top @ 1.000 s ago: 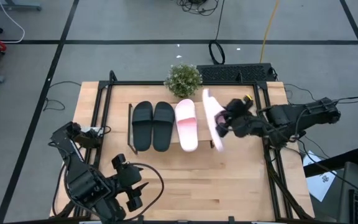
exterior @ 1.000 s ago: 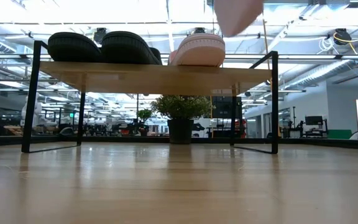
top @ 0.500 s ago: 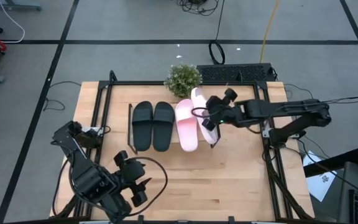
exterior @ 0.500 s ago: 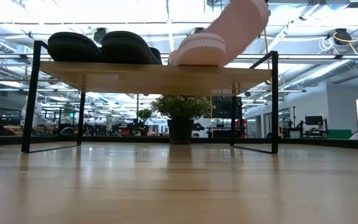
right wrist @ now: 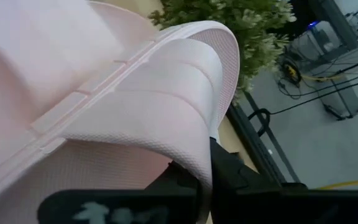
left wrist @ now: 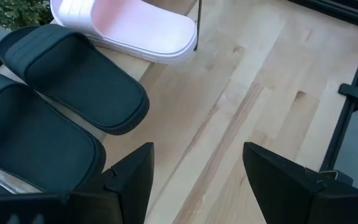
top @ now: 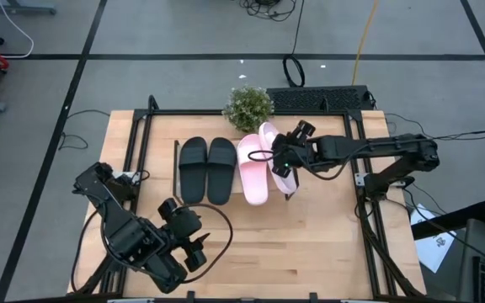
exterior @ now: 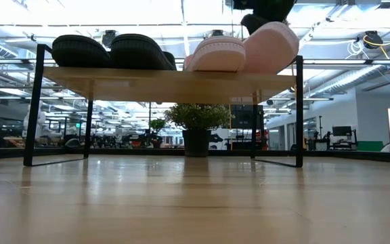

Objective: Pick and place slides into the shelf
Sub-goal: Put the pink slide on the shelf

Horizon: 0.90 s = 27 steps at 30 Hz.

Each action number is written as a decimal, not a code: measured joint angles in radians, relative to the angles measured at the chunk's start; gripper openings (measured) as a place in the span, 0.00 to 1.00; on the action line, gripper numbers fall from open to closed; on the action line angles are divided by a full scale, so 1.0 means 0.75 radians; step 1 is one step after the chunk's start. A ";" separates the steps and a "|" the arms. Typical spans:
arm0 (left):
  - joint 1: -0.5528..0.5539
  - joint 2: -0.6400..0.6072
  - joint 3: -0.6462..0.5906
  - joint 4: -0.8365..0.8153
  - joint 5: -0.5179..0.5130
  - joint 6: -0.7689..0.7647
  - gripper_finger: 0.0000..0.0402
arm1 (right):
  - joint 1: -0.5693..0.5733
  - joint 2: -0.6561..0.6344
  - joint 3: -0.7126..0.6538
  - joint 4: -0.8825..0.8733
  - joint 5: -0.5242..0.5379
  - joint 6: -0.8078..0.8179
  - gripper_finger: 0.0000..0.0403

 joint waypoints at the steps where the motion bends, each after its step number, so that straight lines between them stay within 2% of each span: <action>1: 0.001 0.000 0.000 0.001 0.000 0.000 0.61 | -0.005 0.001 0.000 0.009 0.002 -0.010 0.00; 9: -0.001 0.000 0.000 0.003 0.001 -0.007 0.61 | -0.011 0.004 0.057 0.048 0.023 -0.115 0.00; 13: 0.000 0.000 0.000 0.002 0.001 -0.005 0.61 | -0.011 0.004 0.170 0.040 0.107 -0.203 0.00; 17: 0.000 0.000 0.000 0.003 0.001 -0.005 0.61 | -0.016 0.022 0.337 -0.003 0.116 -0.264 0.00; 21: 0.000 0.000 0.000 0.004 0.003 -0.006 0.61 | -0.018 0.111 0.549 -0.255 0.105 -0.223 0.00; 27: -0.003 0.000 0.000 0.007 0.009 -0.005 0.61 | -0.018 0.356 0.871 -0.866 0.096 -0.030 0.00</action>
